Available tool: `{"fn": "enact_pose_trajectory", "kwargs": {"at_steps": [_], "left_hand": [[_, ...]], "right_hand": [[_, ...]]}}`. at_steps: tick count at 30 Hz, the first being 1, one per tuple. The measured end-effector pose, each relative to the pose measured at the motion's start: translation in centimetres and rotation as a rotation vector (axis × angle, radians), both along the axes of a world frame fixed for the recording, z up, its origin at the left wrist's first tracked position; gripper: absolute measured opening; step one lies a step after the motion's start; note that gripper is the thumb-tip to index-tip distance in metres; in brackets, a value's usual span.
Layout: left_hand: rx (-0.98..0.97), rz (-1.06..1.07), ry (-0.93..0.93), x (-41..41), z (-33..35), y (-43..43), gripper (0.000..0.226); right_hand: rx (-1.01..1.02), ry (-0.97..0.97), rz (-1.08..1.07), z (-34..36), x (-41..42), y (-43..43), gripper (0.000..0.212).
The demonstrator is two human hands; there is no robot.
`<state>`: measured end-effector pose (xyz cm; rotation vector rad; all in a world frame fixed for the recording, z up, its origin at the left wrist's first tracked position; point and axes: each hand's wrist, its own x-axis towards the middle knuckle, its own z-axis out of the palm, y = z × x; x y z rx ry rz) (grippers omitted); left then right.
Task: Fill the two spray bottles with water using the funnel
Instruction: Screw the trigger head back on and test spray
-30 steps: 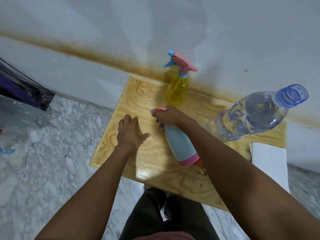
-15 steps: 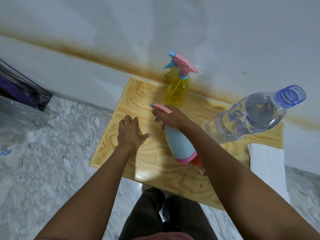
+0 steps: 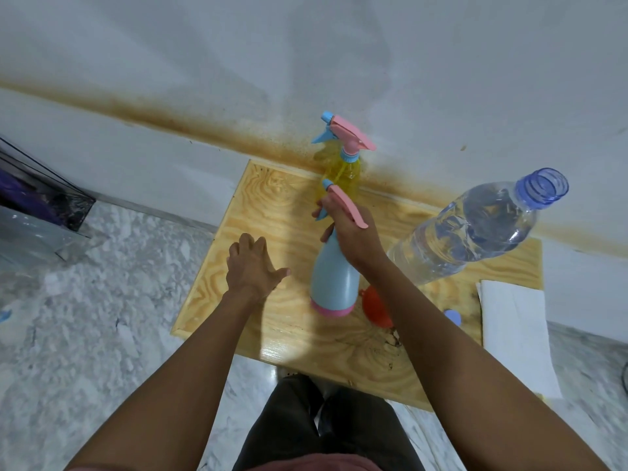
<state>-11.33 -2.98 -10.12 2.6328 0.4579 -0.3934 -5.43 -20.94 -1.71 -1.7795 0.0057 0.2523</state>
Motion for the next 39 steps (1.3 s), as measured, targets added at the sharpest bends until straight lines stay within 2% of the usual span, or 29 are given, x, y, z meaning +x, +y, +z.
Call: {"fn": "enact_pose_trajectory", "kwargs": {"at_steps": [5, 9, 13, 32, 39], "left_hand": [[-0.001, -0.016, -0.002, -0.1, 0.1, 0.0, 0.086], [-0.001, -0.013, -0.001, 0.0, 0.0, 0.1, 0.085], [-0.004, -0.013, -0.003, 0.0, -0.1, 0.1, 0.086], [-0.001, -0.015, -0.002, 0.0, -0.6, 0.2, 0.088], [0.000, 0.000, 0.004, 0.1, -0.7, 0.2, 0.086]], "right_hand": [[-0.310, 0.248, 0.251, -0.2, 1.0, 0.5, 0.026], [-0.366, 0.376, 0.275, -0.8, 1.7, 1.3, 0.026], [-0.390, 0.419, 0.294, -1.0, 2.5, 1.9, 0.033], [-0.493, 0.370, 0.355, -1.8, 3.7, 3.1, 0.036], [-0.547, 0.342, 0.314, -2.4, 3.5, 3.3, 0.039]]}}
